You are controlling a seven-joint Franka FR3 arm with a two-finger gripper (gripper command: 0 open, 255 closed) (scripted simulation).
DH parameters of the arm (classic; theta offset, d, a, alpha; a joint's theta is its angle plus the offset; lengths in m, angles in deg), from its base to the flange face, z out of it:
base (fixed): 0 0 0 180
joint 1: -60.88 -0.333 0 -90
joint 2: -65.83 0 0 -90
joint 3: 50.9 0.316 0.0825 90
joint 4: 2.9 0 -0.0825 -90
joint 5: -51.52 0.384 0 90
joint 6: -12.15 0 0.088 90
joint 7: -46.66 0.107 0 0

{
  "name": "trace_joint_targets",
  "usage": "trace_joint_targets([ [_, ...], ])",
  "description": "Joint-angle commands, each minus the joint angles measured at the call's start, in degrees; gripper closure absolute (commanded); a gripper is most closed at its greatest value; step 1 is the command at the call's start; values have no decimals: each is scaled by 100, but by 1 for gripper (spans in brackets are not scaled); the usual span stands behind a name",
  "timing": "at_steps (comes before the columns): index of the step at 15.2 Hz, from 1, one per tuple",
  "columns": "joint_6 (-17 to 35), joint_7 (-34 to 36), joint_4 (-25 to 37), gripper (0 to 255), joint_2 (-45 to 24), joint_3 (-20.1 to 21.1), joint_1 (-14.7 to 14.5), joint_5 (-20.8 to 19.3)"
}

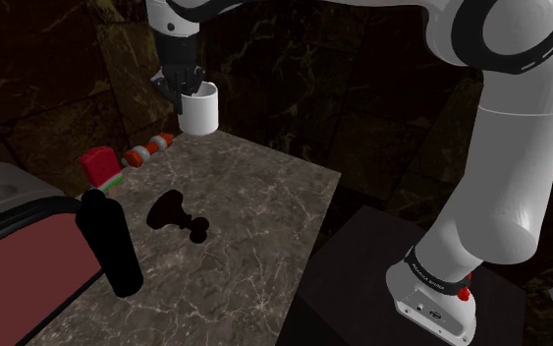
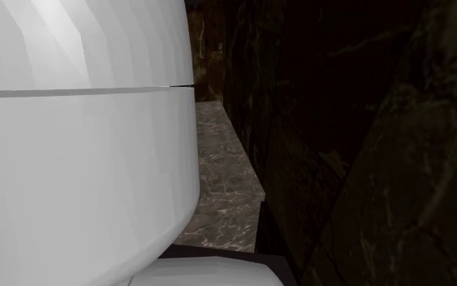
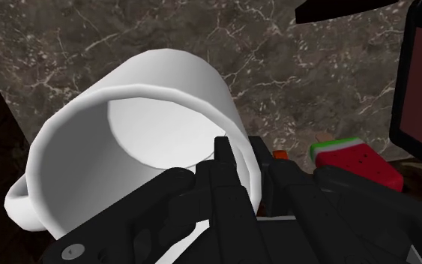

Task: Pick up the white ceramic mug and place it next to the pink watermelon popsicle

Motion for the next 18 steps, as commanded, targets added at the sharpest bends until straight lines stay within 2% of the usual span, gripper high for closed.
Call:
trace_joint_targets([
  [1, 161, 9, -171, 255, 16, -5, 17, 0],
  [18, 1371, 167, -1197, 255, -189, -71, 47, -145],
])
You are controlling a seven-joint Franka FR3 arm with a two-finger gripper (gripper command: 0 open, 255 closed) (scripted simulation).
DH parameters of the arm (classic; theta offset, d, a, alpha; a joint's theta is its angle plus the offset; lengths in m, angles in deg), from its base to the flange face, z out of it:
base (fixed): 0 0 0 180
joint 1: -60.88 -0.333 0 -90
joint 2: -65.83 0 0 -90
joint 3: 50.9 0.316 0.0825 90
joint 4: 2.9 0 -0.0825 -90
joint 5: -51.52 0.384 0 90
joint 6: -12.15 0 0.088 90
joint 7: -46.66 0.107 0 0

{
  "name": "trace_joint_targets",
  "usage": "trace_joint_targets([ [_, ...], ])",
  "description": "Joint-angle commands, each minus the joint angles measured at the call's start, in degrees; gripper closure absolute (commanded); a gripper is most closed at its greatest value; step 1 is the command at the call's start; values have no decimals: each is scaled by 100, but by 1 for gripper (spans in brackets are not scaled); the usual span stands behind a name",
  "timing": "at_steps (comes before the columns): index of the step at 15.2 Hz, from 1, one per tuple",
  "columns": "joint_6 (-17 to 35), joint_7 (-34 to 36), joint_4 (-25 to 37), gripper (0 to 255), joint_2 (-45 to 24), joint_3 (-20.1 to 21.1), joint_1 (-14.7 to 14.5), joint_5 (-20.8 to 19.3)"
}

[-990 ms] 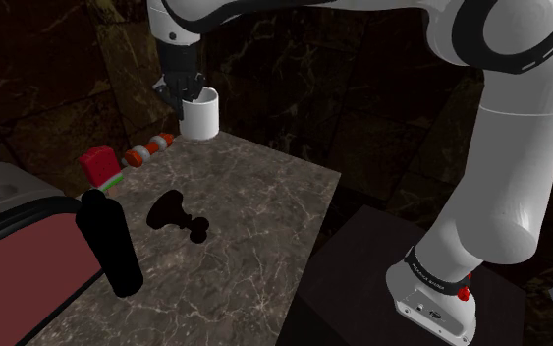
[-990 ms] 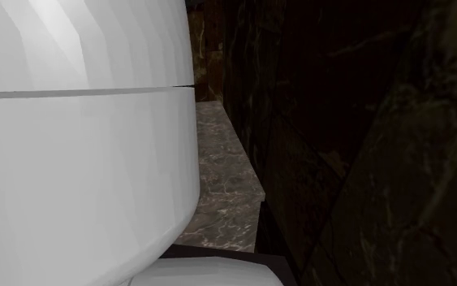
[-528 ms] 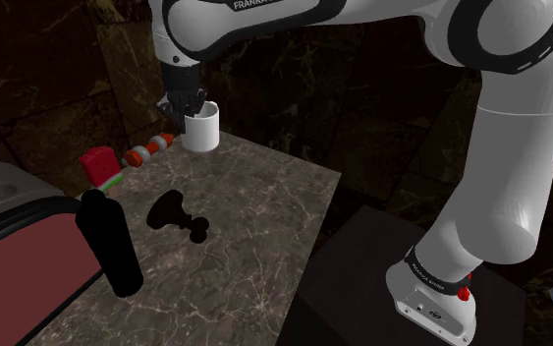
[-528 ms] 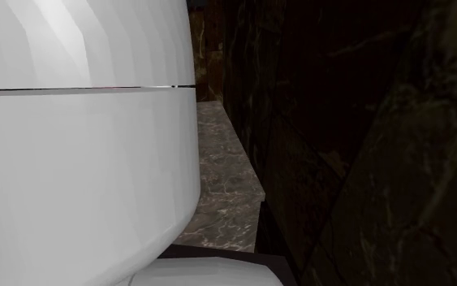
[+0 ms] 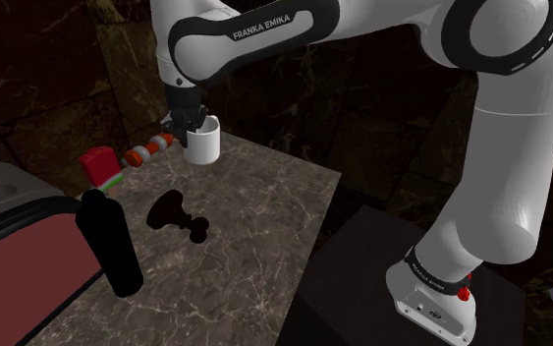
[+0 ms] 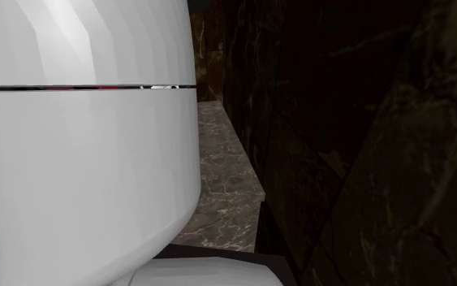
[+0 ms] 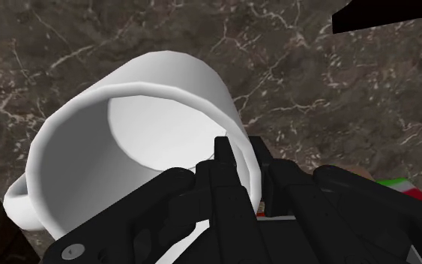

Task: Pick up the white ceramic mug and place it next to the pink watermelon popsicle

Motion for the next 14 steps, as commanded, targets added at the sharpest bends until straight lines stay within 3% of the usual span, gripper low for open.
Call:
trace_joint_targets([
  [1, 140, 34, -81, 255, -58, -11, -12, -35],
  [14, 811, 176, -470, 255, -363, -92, -47, -209],
])
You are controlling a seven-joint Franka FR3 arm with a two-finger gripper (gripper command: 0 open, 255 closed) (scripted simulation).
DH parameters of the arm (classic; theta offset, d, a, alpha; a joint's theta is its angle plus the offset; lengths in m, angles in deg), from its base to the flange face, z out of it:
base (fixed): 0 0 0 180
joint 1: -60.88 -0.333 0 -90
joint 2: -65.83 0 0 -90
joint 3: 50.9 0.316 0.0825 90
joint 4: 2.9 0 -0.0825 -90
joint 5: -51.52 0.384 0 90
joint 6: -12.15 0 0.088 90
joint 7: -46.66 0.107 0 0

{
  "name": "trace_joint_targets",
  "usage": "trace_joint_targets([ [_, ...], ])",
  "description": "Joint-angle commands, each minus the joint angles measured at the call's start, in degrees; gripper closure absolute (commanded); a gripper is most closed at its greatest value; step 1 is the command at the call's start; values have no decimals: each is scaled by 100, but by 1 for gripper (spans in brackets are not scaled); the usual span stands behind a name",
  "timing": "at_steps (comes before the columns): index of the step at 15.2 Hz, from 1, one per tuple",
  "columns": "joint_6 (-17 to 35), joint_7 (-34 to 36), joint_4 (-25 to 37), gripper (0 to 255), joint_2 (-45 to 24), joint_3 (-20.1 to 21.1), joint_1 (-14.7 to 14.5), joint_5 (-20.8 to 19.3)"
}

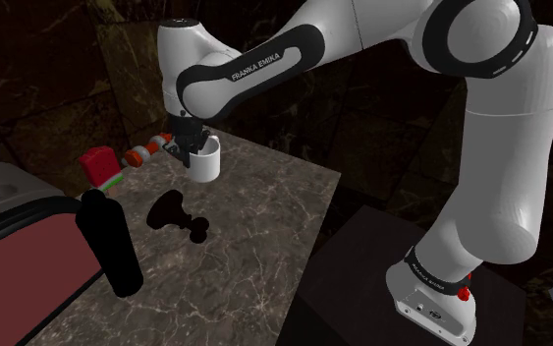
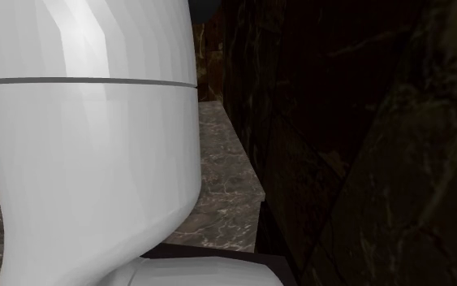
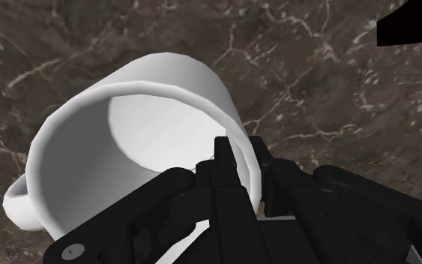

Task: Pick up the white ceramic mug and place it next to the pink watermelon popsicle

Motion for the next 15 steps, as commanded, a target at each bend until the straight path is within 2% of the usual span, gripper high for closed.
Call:
trace_joint_targets([
  [1, 9, 4, 1, 255, -5, -1, -3, -4],
  [5, 9, 4, 1, 255, -5, -1, -3, -4],
  [6, 9, 4, 1, 0, -5, -1, -3, -4],
  [11, 8, 4, 1, 0, -5, -1, -3, -4],
  [15, -542, -107, 202, 0, 369, 89, 41, 176],
])
